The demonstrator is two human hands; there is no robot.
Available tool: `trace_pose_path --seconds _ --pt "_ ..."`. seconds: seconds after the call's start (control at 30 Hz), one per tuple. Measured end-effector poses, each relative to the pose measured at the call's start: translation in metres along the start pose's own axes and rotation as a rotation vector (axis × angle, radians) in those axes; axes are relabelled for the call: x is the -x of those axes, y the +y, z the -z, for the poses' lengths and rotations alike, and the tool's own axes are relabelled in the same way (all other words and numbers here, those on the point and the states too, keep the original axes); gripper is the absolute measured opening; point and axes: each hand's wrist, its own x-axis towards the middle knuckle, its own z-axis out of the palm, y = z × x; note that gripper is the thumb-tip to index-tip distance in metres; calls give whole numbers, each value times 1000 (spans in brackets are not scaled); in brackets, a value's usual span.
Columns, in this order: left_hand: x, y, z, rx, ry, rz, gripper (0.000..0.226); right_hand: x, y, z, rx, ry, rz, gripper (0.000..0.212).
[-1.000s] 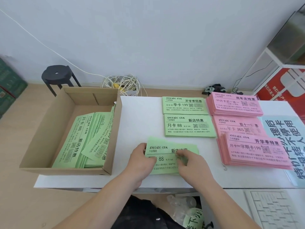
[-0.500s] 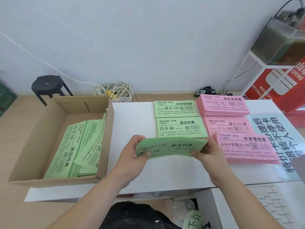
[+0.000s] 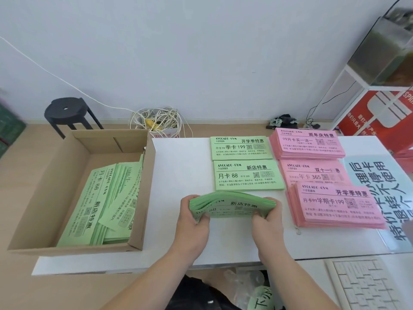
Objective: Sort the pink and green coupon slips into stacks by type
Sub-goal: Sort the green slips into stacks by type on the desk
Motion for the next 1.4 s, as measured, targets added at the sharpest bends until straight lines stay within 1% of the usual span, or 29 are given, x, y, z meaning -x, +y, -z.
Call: trace_pose_path --seconds 0.1,0.17,0.27,0.33,0.43,0.67,0.77,0.8,0.87,0.93,1.0,1.07,1.13,1.17,1.23,1.4 --pt "-12 5 3 -85 -15 -11 29 -4 -7 3 91 -32 7 35" --pt "-23 16 6 -115 -56 -21 28 -14 -19 9 199 -52 62 33" --pt "-49 41 5 -71 -112 21 26 -43 -50 18 364 -62 99 31" --pt "-69 54 0 -18 -134 71 23 -66 -68 22 449 -83 80 35" --pt "-97 66 -12 -31 -156 121 22 -94 -83 22 587 -96 44 34" --pt "-134 72 -34 -46 -175 170 22 -138 -100 21 690 -108 61 28" --pt "-142 66 -39 -102 -174 160 23 -149 -95 24 750 -128 64 34" --pt "-145 63 -41 -146 -173 150 24 -151 -92 25 774 -138 47 37" --pt "-147 58 -42 -305 -152 99 31 -155 -86 30 855 -167 16 46" --pt "-142 54 -40 -481 -113 27 47 -157 -86 35 942 -199 31 54" --pt "-133 51 -34 -552 -126 -32 67 -158 -92 38 996 -236 65 60" --pt "-123 48 -32 -635 -196 -102 82 -158 -98 39 1082 -309 63 80" --pt "-118 44 -35 -745 -245 -150 98 -155 -97 35 1229 -390 32 107" --pt "-117 43 -37 -785 -257 -161 103 -153 -94 32 1276 -414 28 115" --pt "-116 43 -44 -852 -272 -181 102 -150 -87 27 1311 -407 23 117" --pt "-120 42 -51 -965 -249 -228 89 -148 -80 22 1313 -334 84 104"
